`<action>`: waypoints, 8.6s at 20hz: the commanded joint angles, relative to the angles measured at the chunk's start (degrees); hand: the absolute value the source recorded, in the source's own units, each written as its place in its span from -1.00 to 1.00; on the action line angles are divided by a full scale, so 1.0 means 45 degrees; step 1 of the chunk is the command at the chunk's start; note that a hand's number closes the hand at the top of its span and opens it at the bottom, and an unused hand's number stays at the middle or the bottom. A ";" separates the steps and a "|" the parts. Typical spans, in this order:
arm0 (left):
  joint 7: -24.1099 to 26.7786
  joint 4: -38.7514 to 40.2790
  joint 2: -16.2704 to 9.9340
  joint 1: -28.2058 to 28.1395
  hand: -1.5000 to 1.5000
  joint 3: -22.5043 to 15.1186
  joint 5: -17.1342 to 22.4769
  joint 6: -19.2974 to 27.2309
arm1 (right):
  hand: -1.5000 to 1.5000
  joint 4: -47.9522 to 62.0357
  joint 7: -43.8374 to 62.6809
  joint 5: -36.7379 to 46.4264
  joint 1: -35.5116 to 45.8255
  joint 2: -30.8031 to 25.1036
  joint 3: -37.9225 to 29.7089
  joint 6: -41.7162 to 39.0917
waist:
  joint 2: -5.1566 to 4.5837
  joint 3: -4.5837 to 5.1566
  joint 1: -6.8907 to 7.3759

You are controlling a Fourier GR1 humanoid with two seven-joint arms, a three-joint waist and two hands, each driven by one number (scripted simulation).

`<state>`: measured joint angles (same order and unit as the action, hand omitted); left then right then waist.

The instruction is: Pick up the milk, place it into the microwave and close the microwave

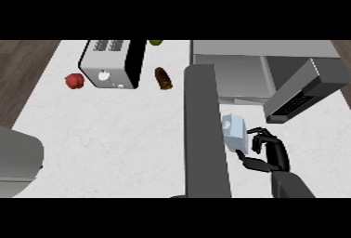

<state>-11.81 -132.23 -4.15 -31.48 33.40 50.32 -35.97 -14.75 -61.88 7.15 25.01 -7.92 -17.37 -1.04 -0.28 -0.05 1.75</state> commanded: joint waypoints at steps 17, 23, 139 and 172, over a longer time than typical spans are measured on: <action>-0.0654 -0.0479 0.0301 0.0489 -1.00 0.0240 -0.0274 -0.0116 | 1.00 0.0618 0.1291 0.0353 0.3690 -0.0519 -0.0059 0.0993 | -0.0105 -0.0024 0.0077; -0.0524 0.0610 -0.0037 0.1073 -1.00 0.0482 -0.0337 -0.0452 | 1.00 0.1207 0.2587 0.0404 0.5127 -0.1294 -0.0228 0.1239 | -0.0220 -0.0029 0.0326; 0.2687 0.5764 0.0921 0.4300 -1.00 -0.5889 -0.9160 -0.2982 | -1.00 0.1150 0.2232 -0.0430 0.3888 0.0605 -0.1195 -0.2327 | 0.0160 0.0029 -0.0600; 0.7576 1.3726 0.0921 0.9051 1.00 -1.4025 -1.4155 0.4109 | -1.00 -1.2491 0.2351 -0.3161 -0.9768 -0.1311 0.0887 -0.6016 | 0.0079 0.0068 -0.1213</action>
<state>20.79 -75.05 -0.20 7.34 -21.07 -15.03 -23.18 -63.47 -47.97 -4.90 -13.31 -13.29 -14.44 -21.32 0.22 0.25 -3.23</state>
